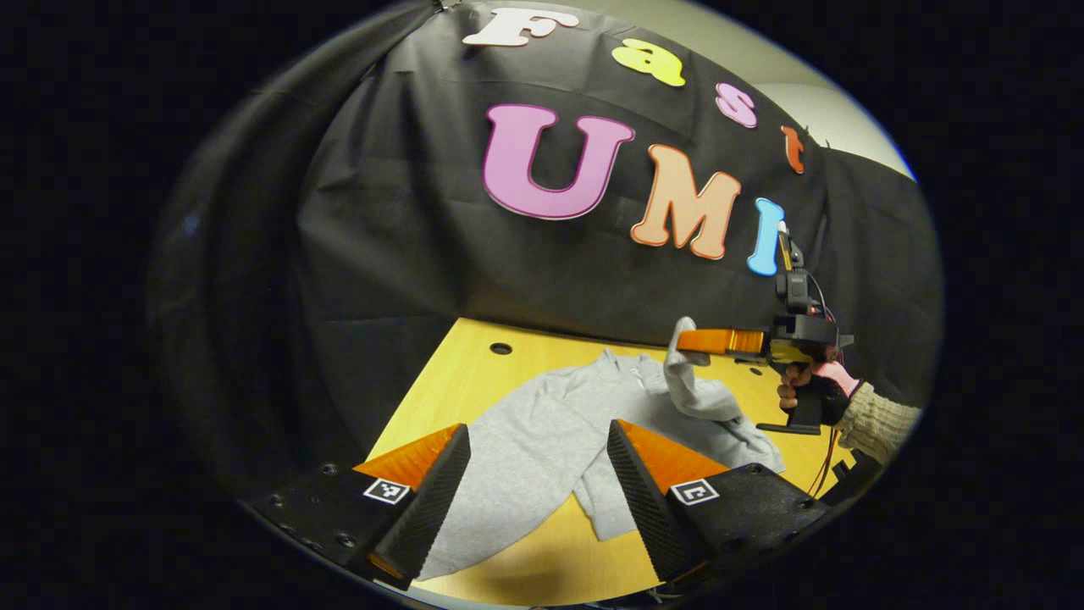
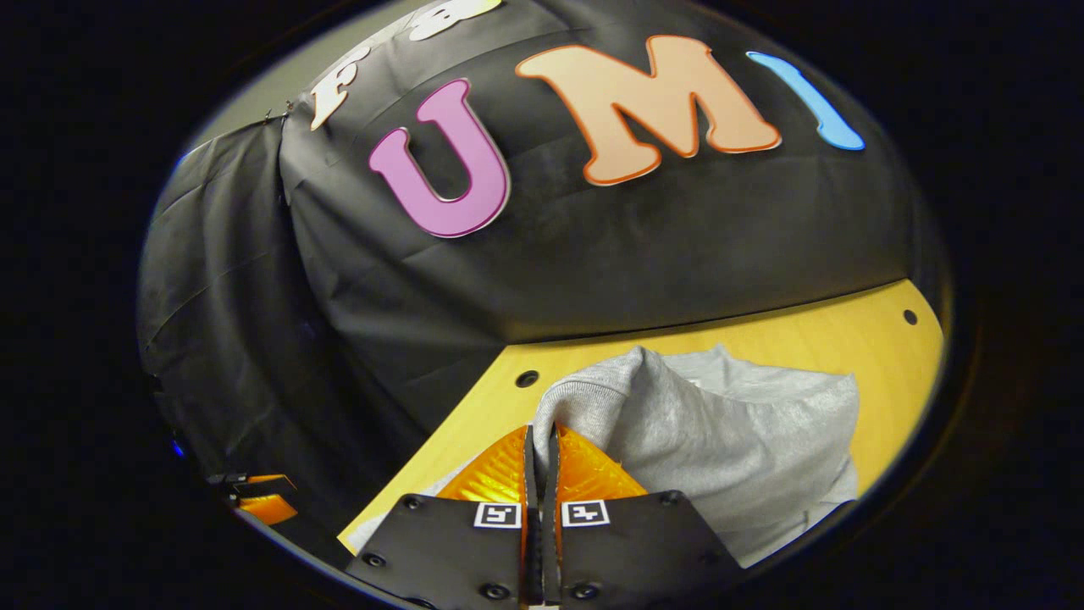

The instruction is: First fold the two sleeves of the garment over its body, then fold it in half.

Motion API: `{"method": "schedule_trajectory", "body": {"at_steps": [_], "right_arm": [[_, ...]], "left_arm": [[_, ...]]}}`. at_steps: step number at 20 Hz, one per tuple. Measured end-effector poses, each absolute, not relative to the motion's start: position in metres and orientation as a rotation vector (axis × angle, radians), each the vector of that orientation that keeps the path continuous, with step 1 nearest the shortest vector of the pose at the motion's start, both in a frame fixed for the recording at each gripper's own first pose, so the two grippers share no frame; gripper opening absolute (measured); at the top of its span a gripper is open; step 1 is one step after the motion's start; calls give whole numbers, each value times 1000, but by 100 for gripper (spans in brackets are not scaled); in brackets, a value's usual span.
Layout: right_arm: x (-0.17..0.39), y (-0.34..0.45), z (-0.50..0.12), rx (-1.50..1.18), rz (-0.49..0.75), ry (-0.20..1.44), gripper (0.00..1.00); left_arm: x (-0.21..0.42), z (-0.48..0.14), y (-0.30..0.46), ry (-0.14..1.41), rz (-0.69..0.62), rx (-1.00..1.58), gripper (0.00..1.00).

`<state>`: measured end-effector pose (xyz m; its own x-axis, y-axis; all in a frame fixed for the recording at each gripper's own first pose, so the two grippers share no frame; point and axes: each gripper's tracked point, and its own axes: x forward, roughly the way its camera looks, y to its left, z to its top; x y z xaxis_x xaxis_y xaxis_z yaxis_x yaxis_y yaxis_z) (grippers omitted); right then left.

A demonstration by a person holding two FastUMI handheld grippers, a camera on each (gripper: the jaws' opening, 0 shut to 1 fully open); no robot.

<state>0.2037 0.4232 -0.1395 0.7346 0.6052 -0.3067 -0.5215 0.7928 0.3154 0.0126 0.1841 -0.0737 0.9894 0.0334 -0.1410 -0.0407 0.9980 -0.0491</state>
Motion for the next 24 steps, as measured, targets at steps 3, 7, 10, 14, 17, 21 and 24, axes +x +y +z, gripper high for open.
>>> {"method": "schedule_trajectory", "body": {"at_steps": [3,7,10,14,17,21,24], "right_arm": [[209,477,-167,204,689,449,3],[207,521,-218,176,724,529,3],[203,535,-256,91,710,595,2],[189,540,-266,62,768,629,21],[183,542,-258,64,771,605,100],[182,530,-245,89,747,592,98],[179,504,-227,56,733,558,98]], "left_arm": [[3,-98,204,182,91,-81,95],[-12,-136,227,241,171,-113,95],[-16,-157,237,286,231,-139,95],[-16,-192,253,347,302,-149,96],[-20,-227,266,411,346,-85,96],[-24,-248,278,457,396,-78,95],[-29,-261,283,477,437,-102,95]]}}
